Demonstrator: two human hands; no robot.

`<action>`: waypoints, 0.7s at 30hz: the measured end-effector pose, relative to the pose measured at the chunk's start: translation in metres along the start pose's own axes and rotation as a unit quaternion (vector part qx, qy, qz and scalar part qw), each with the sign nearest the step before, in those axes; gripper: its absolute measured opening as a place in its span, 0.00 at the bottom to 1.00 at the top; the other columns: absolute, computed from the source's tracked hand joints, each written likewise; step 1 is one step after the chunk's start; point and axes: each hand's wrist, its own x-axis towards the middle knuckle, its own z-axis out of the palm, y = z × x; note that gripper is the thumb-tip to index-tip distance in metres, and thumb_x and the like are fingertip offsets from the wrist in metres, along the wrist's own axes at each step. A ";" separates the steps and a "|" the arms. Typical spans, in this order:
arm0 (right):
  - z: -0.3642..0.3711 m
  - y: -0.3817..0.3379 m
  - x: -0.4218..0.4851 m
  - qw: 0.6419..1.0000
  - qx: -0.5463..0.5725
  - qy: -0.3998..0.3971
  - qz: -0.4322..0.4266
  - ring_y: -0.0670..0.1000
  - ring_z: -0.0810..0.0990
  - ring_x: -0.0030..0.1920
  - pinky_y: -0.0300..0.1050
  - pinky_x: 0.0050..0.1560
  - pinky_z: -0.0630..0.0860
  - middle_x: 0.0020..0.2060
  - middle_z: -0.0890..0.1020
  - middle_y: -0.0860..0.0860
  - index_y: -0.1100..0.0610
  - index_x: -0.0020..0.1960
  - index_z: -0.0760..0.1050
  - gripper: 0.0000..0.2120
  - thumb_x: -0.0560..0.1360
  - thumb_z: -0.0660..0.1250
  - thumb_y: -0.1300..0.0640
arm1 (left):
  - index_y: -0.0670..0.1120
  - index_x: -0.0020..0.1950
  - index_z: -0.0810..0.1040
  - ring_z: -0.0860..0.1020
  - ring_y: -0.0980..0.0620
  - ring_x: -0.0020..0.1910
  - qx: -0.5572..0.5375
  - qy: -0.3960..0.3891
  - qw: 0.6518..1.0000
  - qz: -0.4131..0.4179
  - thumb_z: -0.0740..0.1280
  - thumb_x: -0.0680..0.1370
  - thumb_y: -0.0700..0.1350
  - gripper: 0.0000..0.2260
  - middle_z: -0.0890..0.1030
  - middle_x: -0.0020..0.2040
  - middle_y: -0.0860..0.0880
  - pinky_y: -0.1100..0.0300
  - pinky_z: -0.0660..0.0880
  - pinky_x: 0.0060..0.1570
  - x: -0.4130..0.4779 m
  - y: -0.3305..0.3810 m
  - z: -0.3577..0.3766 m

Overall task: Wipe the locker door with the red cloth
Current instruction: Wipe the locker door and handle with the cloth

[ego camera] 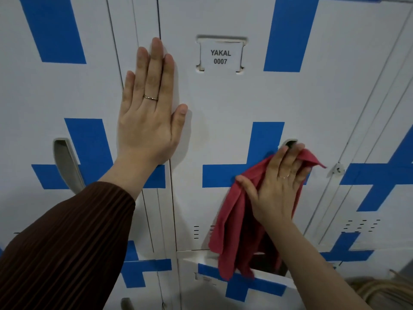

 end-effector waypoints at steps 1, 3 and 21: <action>-0.005 -0.003 0.009 1.000 0.007 0.001 0.009 0.49 0.29 0.71 0.48 0.68 0.26 0.69 0.26 0.46 0.52 0.71 0.28 0.45 0.70 0.49 0.30 | 0.38 0.75 0.52 0.50 0.41 0.74 0.000 0.001 1.000 -0.002 0.49 0.80 0.50 0.27 0.55 0.74 0.36 0.55 0.41 0.72 0.000 0.000 0.000; -0.005 -0.006 0.009 1.000 0.017 -0.010 0.019 0.48 0.29 0.70 0.48 0.68 0.27 0.71 0.30 0.49 0.52 0.71 0.27 0.44 0.71 0.47 0.29 | 0.38 0.75 0.51 0.50 0.41 0.74 0.000 0.002 1.000 -0.003 0.49 0.80 0.50 0.27 0.55 0.74 0.36 0.55 0.41 0.72 -0.001 0.001 0.000; -0.015 -0.023 0.023 1.000 -0.004 -0.008 0.015 0.59 0.43 0.71 0.55 0.67 0.31 0.70 0.43 0.59 0.59 0.72 0.37 0.44 0.71 0.45 0.30 | 0.38 0.75 0.51 0.49 0.41 0.74 0.003 0.002 1.000 -0.002 0.49 0.80 0.51 0.27 0.54 0.75 0.36 0.55 0.41 0.73 -0.002 0.001 0.003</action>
